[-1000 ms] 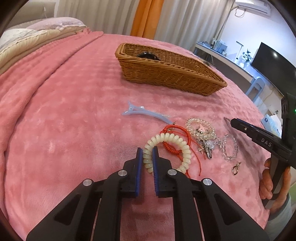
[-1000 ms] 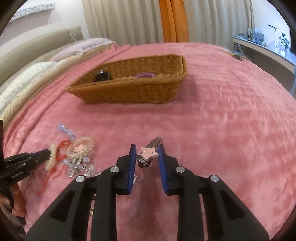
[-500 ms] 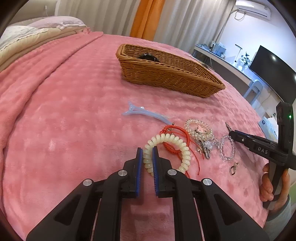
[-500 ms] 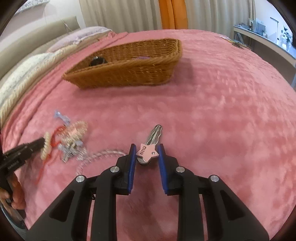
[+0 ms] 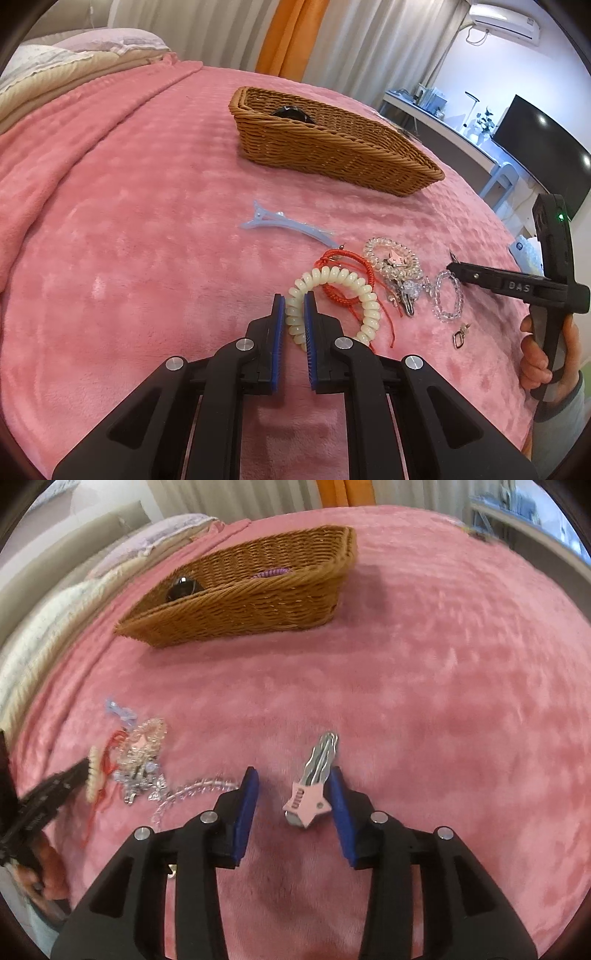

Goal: Organize jewelry
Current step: 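Grasp the cream coiled hair tie with the left tool while the right grasps the pink star keychain, then lower both held items into the basket and open both tools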

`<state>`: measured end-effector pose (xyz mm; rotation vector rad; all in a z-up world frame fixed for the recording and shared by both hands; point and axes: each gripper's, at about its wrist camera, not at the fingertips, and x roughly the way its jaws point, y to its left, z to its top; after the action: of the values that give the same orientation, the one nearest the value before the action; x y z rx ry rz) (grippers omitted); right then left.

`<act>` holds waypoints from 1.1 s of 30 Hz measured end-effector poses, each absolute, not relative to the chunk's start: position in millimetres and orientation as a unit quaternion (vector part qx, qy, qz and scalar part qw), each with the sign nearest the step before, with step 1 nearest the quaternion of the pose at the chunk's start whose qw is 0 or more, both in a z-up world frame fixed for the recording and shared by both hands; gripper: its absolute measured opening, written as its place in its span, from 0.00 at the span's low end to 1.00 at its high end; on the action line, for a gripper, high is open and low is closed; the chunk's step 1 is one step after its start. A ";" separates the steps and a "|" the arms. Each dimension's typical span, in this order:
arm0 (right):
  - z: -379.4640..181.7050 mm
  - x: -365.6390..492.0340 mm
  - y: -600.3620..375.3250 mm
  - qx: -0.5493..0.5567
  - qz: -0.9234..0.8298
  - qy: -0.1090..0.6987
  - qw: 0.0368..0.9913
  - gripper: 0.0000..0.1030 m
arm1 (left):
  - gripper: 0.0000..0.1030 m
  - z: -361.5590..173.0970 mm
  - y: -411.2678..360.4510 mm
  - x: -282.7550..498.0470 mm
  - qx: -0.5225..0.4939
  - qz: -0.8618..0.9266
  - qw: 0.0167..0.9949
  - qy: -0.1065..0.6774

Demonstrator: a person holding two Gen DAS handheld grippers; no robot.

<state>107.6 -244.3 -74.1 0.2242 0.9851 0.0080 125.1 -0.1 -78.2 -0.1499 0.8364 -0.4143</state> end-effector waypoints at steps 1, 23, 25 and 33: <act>-74.0 107.2 -241.5 0.092 -0.003 0.470 0.878 0.19 | 0.09 -77.8 -0.3 124.8 -0.072 -0.200 0.891 0.402; 38.1 105.9 -223.9 0.059 0.070 0.334 0.938 0.14 | 0.08 19.7 -15.1 127.2 -0.047 -0.210 0.931 0.296; 48.5 120.4 -224.2 0.058 0.068 0.323 0.942 0.14 | 0.08 38.0 -24.8 143.9 -0.041 -0.209 0.936 0.281; 33.5 222.2 -244.6 0.086 0.052 0.346 0.933 0.14 | 0.08 33.6 -68.7 237.2 -0.025 -0.187 0.934 0.303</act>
<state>222.2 -244.6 33.5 0.1769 0.7072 0.1055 237.2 -68.7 33.6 -0.0513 0.6189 -0.3825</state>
